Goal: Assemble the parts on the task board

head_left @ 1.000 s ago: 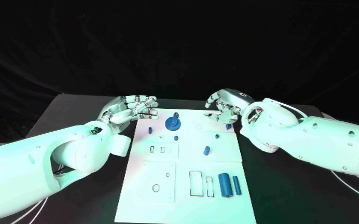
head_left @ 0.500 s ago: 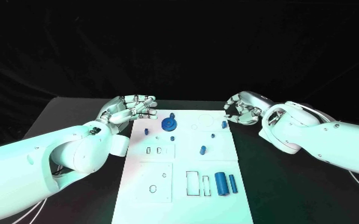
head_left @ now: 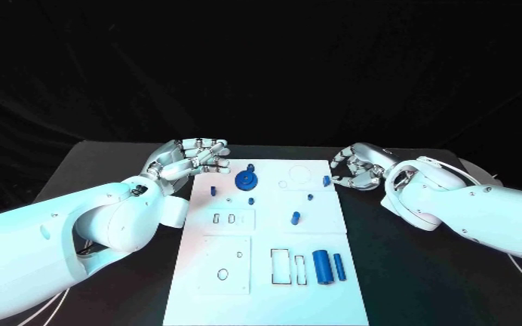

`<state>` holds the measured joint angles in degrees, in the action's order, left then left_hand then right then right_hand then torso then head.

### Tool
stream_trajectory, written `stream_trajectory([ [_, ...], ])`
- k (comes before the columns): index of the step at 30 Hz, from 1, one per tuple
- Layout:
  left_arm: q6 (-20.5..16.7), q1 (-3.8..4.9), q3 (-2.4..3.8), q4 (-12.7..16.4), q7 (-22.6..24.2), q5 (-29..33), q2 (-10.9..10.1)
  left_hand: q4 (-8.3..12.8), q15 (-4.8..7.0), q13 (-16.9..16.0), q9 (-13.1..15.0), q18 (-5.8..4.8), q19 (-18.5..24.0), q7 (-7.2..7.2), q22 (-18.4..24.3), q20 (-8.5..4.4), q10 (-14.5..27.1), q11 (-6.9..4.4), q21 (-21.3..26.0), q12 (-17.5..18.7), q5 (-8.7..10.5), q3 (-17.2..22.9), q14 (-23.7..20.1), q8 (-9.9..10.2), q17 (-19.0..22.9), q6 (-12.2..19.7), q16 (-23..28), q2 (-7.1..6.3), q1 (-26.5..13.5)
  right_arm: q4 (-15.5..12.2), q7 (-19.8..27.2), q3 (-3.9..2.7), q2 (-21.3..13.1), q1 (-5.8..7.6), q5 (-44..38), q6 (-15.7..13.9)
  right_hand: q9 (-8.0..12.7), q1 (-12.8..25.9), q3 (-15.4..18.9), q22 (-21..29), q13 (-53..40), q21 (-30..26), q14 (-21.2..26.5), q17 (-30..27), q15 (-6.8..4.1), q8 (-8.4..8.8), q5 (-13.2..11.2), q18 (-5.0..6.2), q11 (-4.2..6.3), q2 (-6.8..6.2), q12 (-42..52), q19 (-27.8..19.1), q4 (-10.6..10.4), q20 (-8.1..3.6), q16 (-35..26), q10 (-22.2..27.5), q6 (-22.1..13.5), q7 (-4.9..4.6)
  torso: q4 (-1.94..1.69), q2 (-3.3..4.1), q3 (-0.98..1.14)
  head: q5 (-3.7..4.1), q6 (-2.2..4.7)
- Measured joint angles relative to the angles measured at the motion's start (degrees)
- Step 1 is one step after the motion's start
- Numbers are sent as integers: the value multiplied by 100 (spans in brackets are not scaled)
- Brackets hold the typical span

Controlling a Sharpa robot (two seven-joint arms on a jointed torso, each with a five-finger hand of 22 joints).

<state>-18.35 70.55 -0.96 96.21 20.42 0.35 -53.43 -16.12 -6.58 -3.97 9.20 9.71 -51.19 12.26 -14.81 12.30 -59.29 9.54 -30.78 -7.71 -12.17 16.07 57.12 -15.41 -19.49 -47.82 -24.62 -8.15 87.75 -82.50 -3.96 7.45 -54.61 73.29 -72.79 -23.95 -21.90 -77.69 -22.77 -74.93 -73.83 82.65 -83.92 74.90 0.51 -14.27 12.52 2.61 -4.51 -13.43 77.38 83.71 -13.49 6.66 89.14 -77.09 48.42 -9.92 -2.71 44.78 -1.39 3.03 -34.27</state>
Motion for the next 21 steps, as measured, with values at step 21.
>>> stream_trajectory([
  [21, 15, 0, 0, -38, -1, 0, -17, 15, 0, 0, 0, 0, 0, 0, -4, 0, 0, 0, 0, 0, 0, 15, 0, 0, -4, 0, 0, 0, 0, 16, 94, 0, 63, -111, 6, 120, 0, -53, -31, 1, -16, 0, 0, 4, 0, 0, 0, 1, -20, 53, 0, -1, 31, 0, 0, -20, 0, 0, -6, -8, -10, -46, -112],
])
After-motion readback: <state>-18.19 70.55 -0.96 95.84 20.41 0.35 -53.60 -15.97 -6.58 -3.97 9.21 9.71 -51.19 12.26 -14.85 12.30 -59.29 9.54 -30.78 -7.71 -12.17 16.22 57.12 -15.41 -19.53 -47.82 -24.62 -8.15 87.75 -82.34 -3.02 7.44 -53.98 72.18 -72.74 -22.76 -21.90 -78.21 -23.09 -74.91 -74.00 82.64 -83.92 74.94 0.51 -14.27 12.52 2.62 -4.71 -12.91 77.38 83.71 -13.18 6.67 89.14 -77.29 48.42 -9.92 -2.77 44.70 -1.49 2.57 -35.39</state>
